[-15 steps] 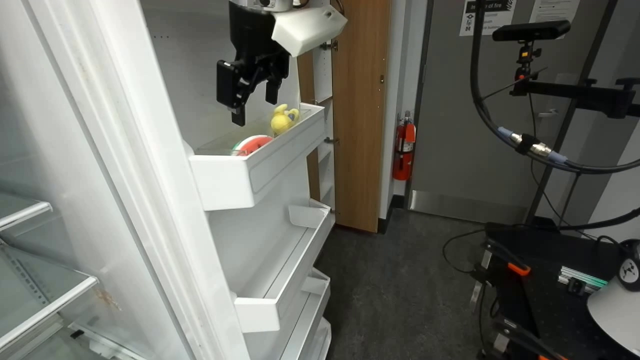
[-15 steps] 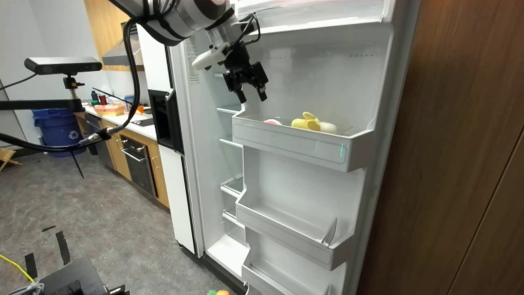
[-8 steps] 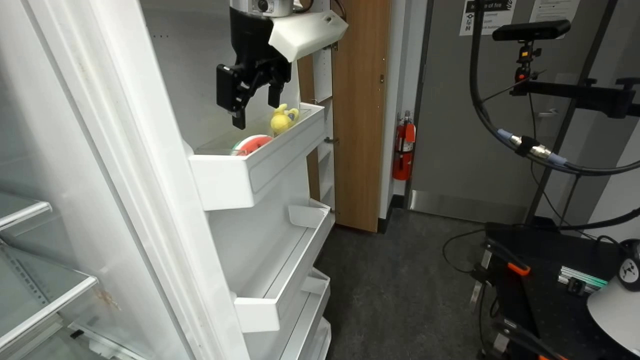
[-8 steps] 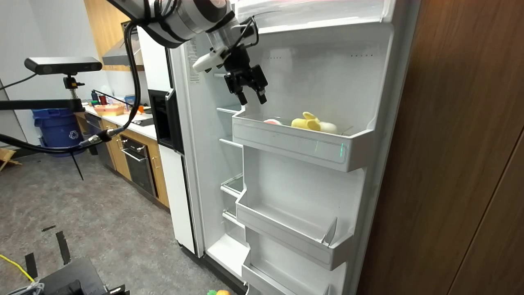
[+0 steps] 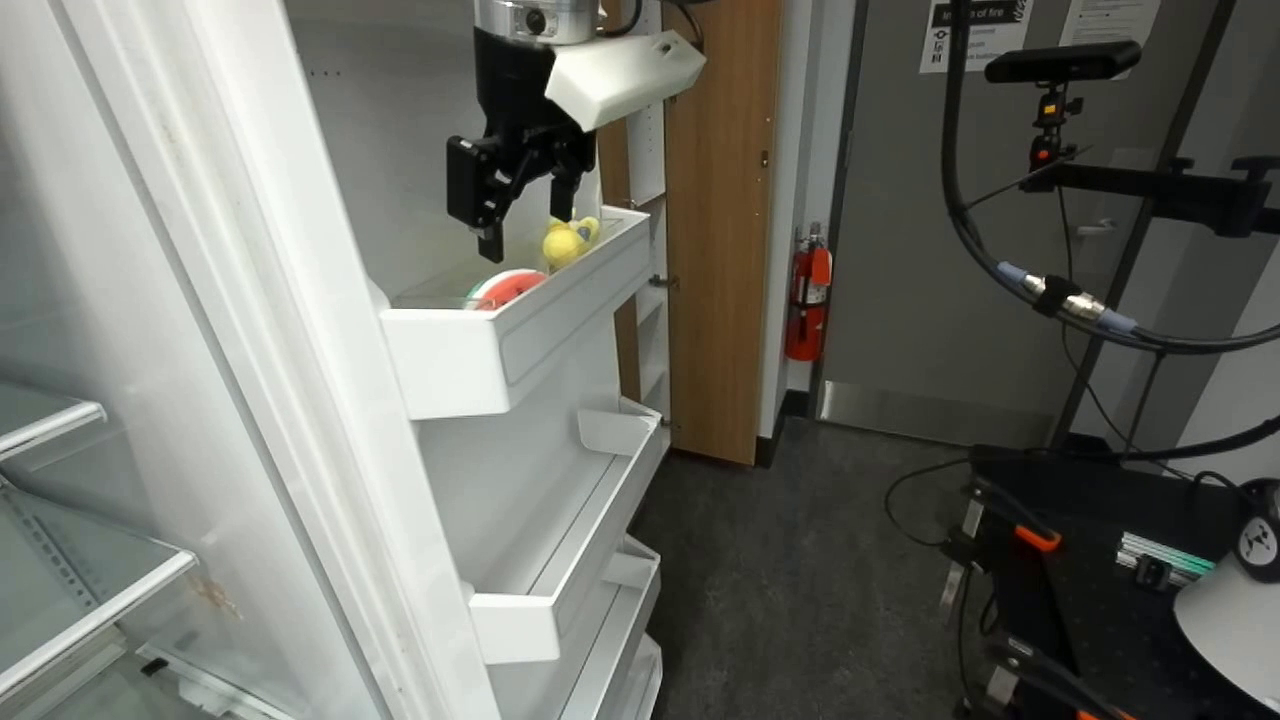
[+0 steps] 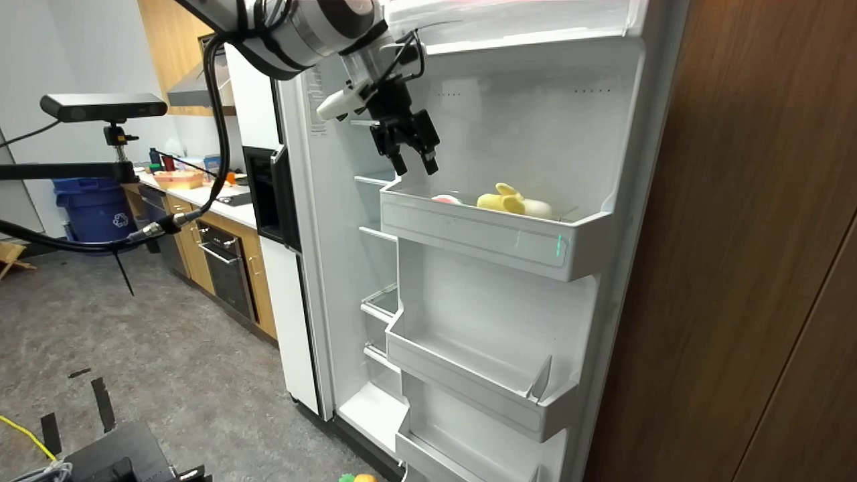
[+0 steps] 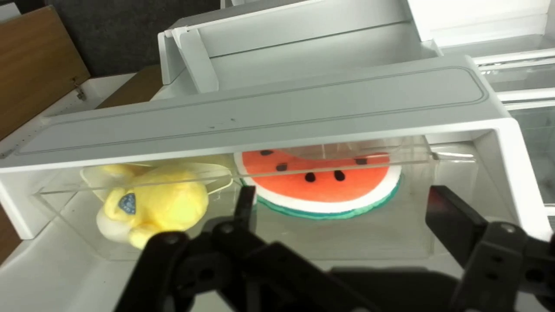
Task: Remove the banana plush toy from the fridge
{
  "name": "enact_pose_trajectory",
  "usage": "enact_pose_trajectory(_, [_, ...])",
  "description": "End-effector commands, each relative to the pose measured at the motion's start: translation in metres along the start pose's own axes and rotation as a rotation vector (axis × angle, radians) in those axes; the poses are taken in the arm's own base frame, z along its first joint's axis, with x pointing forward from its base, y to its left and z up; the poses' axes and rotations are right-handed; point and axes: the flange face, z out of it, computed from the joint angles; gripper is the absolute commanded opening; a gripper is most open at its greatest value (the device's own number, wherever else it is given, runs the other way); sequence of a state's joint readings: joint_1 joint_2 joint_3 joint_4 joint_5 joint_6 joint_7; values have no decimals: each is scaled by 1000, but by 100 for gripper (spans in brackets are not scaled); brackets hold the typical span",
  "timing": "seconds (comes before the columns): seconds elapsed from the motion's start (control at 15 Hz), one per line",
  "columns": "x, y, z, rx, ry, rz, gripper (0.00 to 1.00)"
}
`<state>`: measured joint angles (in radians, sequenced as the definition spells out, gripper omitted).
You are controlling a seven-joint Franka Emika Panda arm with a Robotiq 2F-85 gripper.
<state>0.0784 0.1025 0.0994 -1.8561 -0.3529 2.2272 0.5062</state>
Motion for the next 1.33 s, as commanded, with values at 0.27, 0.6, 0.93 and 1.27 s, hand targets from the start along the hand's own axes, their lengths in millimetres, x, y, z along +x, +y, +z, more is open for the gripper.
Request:
enact_pose_trajectory(0.27, [-3, 26, -10, -18, 2, 33, 100])
enact_pose_trajectory(0.6, [-4, 25, -10, -18, 1, 31, 100])
enact_pose_trajectory(0.93, [-4, 25, -10, -18, 1, 31, 100])
enact_pose_trajectory(1.27, [-4, 25, -10, -18, 1, 31, 100])
